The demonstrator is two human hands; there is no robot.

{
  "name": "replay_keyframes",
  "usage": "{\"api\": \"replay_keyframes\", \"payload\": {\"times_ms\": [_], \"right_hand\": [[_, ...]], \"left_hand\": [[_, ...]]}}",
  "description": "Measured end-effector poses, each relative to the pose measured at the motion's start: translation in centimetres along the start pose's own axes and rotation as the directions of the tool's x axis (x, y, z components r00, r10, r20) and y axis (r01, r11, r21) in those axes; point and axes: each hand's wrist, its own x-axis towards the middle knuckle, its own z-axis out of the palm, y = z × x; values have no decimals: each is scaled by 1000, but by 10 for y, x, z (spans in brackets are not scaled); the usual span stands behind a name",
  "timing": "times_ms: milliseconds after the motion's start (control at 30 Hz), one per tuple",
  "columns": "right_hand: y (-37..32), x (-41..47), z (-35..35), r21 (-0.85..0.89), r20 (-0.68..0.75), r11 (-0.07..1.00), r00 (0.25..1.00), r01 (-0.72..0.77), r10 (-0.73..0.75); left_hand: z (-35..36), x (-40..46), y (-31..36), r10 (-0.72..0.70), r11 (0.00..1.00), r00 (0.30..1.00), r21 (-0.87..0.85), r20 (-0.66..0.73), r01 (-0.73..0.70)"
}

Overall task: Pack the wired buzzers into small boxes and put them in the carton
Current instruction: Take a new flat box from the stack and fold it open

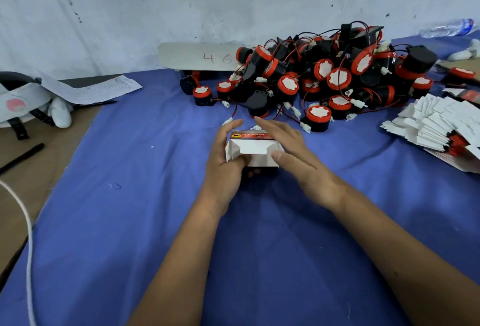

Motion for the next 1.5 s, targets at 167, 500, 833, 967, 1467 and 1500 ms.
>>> {"api": "replay_keyframes", "payload": {"times_ms": [167, 500, 833, 967, 1467, 1500], "right_hand": [[3, 4, 1, -36, -24, 999, 999, 31, -32], [11, 10, -3, -71, -335, 997, 941, 23, -46], [10, 9, -8, -55, -290, 997, 957, -47, 29], [3, 7, -8, -19, -173, 999, 984, -45, 41], [-2, 4, -4, -67, -58, 998, 998, 3, -7], [-2, 4, -4, -42, -68, 999, 998, 4, -7]], "left_hand": [[0, -3, 5, 1, 1000, 1000, -30, 16, -1], [1, -10, 13, 35, 999, 979, -11, 201, -34], [0, -9, 19, -100, 987, 943, -91, 318, 135], [-2, -8, 17, -47, 997, 976, -53, 214, 59], [-8, -1, 8, 109, 981, 994, 162, 4, -108], [-9, -1, 9, 105, 982, 994, 160, 0, -104]]}}
